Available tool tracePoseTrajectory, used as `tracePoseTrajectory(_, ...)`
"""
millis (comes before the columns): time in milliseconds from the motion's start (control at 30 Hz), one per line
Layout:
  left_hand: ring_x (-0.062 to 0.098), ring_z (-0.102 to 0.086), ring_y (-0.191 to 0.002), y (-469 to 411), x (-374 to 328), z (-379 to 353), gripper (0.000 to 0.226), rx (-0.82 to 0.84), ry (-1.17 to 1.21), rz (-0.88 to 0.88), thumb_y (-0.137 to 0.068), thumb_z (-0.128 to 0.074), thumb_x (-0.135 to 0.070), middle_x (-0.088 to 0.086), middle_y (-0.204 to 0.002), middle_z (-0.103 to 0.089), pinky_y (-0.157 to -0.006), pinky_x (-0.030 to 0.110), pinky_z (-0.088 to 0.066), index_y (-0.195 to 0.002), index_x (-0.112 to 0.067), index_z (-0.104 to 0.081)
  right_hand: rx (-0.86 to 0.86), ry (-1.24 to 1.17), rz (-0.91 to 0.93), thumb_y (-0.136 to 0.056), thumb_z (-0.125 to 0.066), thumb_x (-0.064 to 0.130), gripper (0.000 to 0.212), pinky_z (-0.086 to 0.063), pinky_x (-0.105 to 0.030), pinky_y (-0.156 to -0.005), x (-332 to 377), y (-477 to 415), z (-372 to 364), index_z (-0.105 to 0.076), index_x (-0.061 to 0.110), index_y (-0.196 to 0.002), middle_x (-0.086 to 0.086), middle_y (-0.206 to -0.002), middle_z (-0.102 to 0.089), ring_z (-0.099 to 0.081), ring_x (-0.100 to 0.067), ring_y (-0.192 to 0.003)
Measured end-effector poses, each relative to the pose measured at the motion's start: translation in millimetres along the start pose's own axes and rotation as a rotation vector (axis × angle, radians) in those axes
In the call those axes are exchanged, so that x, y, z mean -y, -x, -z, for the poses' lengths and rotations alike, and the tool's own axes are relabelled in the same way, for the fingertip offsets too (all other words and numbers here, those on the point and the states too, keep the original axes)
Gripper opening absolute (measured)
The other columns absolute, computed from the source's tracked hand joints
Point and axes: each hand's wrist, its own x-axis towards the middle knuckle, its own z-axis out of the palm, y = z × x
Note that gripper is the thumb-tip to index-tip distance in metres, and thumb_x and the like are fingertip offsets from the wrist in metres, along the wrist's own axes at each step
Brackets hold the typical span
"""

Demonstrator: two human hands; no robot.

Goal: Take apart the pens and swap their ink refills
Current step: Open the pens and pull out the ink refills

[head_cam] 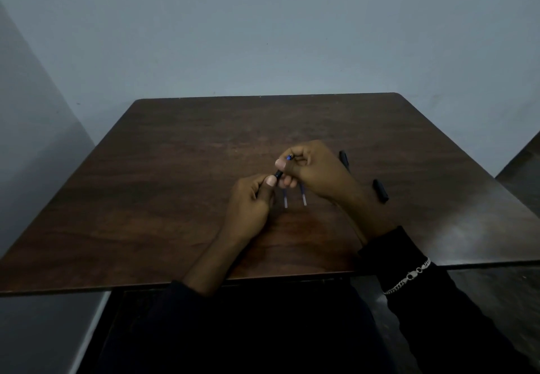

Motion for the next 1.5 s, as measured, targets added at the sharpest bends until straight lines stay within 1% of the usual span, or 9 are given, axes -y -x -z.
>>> tracePoseTrajectory(167, 0.008, -0.051, -0.056, 2, -1, -4, 0.022, -0.013, -0.059, -0.011, -0.107, -0.054, -0.016, 0.008, -0.063, -0.06, -0.058, 0.03, -0.042, -0.087, -0.014, -0.063, 0.139, -0.151, -0.004, -0.094, -0.071, 0.003, 0.01, -0.063, -0.029, -0.074, -5, -4, 22, -0.074, 0.0, -0.103, -0.019, -0.089, -0.077, -0.076, -0.017, -0.075)
tracePoseTrajectory(367, 0.001, -0.062, -0.062, 4, -3, -6, 0.013, -0.017, -0.119, -0.068, -0.102, -0.063, -0.019, -0.01, -0.067, -0.065, -0.059, 0.016, -0.044, -0.09, -0.014, -0.063, 0.158, 0.328, -0.004, -0.09, -0.07, 0.053, 0.041, -0.055, -0.021, -0.052, -3, -6, 29, -0.077, 0.014, -0.08, -0.003, -0.067, -0.075, -0.071, -0.013, -0.054)
tracePoseTrajectory(567, 0.021, -0.063, -0.061, 4, -4, -5, 0.018, -0.029, -0.103, -0.032, -0.102, -0.064, -0.02, 0.002, -0.066, -0.067, -0.06, 0.035, -0.047, -0.087, -0.01, -0.062, 0.256, 0.232, 0.03, -0.092, -0.076, 0.02, 0.012, -0.056, -0.02, -0.058, 2, -6, 35, -0.076, 0.009, -0.089, 0.0, -0.07, -0.077, -0.071, -0.006, -0.059)
tracePoseTrajectory(700, 0.005, -0.059, -0.057, 5, -5, -5, 0.015, -0.019, -0.08, -0.025, -0.102, -0.064, -0.016, -0.003, -0.063, -0.065, -0.058, 0.021, -0.045, -0.088, -0.011, -0.064, 0.333, 0.187, 0.045, -0.088, -0.073, -0.002, 0.018, -0.06, -0.037, -0.082, 2, -4, 42, -0.075, 0.006, -0.104, -0.009, -0.1, -0.079, -0.076, -0.025, -0.091)
tracePoseTrajectory(867, 0.018, -0.064, -0.063, 4, -6, -5, 0.016, -0.024, -0.092, -0.041, -0.102, -0.064, -0.017, 0.001, -0.068, -0.068, -0.06, 0.031, -0.047, -0.087, -0.01, -0.062, 0.188, 0.238, -0.018, -0.094, -0.071, 0.043, 0.032, -0.06, -0.026, -0.056, -1, -3, 37, -0.077, 0.011, -0.092, -0.007, -0.076, -0.077, -0.073, -0.016, -0.059)
tracePoseTrajectory(1033, 0.024, -0.065, -0.064, 5, -7, -6, 0.016, -0.036, -0.092, -0.042, -0.101, -0.065, -0.016, 0.006, -0.067, -0.069, -0.064, 0.039, -0.049, -0.086, -0.008, -0.062, 0.297, 0.196, 0.006, -0.091, -0.074, 0.009, 0.004, -0.06, -0.025, -0.068, 0, -6, 46, -0.076, 0.01, -0.095, -0.004, -0.08, -0.079, -0.075, -0.012, -0.069)
tracePoseTrajectory(1133, 0.021, -0.065, -0.064, 5, -8, -5, 0.016, -0.019, -0.09, -0.044, -0.101, -0.064, -0.017, 0.005, -0.068, -0.068, -0.064, 0.038, -0.05, -0.087, -0.01, -0.061, 0.375, 0.203, 0.016, -0.084, -0.069, -0.009, 0.03, -0.059, -0.032, -0.082, 4, -5, 48, -0.074, 0.011, -0.106, -0.003, -0.103, -0.077, -0.073, -0.01, -0.088)
tracePoseTrajectory(1333, 0.023, -0.065, -0.07, 6, -10, -3, 0.017, -0.013, -0.109, -0.053, -0.102, -0.063, -0.017, 0.009, -0.075, -0.069, -0.069, 0.042, -0.051, -0.09, -0.005, -0.061, 0.183, 0.216, -0.034, -0.098, -0.067, 0.041, 0.031, -0.058, -0.026, -0.055, -1, -2, 38, -0.076, 0.011, -0.093, -0.006, -0.074, -0.077, -0.072, -0.015, -0.058)
tracePoseTrajectory(1500, 0.022, -0.065, -0.068, 6, -11, -3, 0.015, -0.016, -0.118, -0.046, -0.101, -0.064, -0.017, 0.008, -0.074, -0.069, -0.067, 0.039, -0.049, -0.09, -0.007, -0.062, 0.257, 0.166, -0.009, -0.095, -0.071, 0.011, 0.008, -0.056, -0.02, -0.061, 1, -3, 44, -0.076, 0.005, -0.096, -0.003, -0.075, -0.078, -0.072, -0.009, -0.063)
